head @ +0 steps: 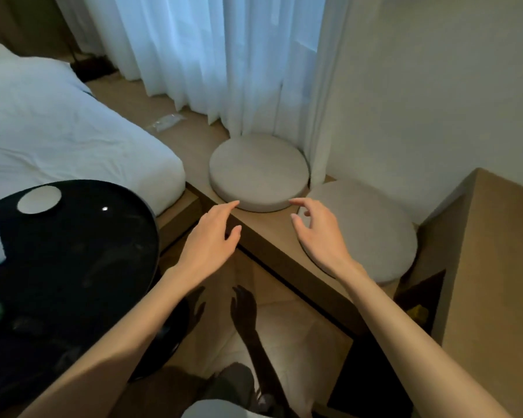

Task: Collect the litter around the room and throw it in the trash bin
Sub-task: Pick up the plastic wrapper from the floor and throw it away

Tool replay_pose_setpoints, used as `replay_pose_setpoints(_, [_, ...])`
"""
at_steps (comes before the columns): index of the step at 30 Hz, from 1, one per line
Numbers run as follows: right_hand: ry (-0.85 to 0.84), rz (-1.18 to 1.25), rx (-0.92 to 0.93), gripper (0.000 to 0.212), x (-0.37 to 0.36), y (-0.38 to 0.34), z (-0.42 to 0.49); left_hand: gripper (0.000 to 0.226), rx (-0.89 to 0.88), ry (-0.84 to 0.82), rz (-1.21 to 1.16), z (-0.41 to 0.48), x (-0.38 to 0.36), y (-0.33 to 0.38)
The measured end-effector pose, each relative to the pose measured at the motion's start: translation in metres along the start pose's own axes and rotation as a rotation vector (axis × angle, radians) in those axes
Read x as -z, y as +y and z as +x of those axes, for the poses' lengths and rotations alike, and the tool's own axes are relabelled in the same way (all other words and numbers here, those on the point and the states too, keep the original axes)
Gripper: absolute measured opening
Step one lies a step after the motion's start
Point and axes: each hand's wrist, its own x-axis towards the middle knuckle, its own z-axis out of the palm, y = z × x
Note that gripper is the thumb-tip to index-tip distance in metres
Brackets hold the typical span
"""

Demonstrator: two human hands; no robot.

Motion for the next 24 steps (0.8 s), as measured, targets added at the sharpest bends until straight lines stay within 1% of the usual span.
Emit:
replay_pose_setpoints(4, [-0.049, -0.007, 0.072, 0.033, -0.018, -0.004, 0.048, 0.054, 0.081, 0.066, -0.002, 0.026, 0.007, -0.017])
replay_pose_setpoints(8, [-0.103, -0.02, 0.146, 0.034, -0.046, -0.012, 0.109, 0.053, 0.144, 0.109, -0.028, 0.067, 0.018, -0.049])
replay_pose_setpoints(13, [-0.182, -0.026, 0.217, 0.034, -0.081, -0.032, 0.202, 0.052, 0.26, 0.116, -0.042, 0.14, 0.039, -0.094])
replay_pose_setpoints(16, [-0.192, -0.025, 0.25, 0.034, -0.097, -0.043, 0.254, 0.051, 0.273, 0.147, -0.07, 0.184, 0.05, -0.117])
replay_pose_setpoints(21, [-0.227, 0.009, 0.263, 0.034, -0.12, -0.057, 0.336, 0.049, 0.327, 0.211, -0.031, 0.259, 0.061, -0.149])
replay_pose_setpoints(24, [-0.258, 0.023, 0.258, 0.033, -0.139, -0.057, 0.382, 0.049, 0.362, 0.207, -0.008, 0.299, 0.063, -0.165])
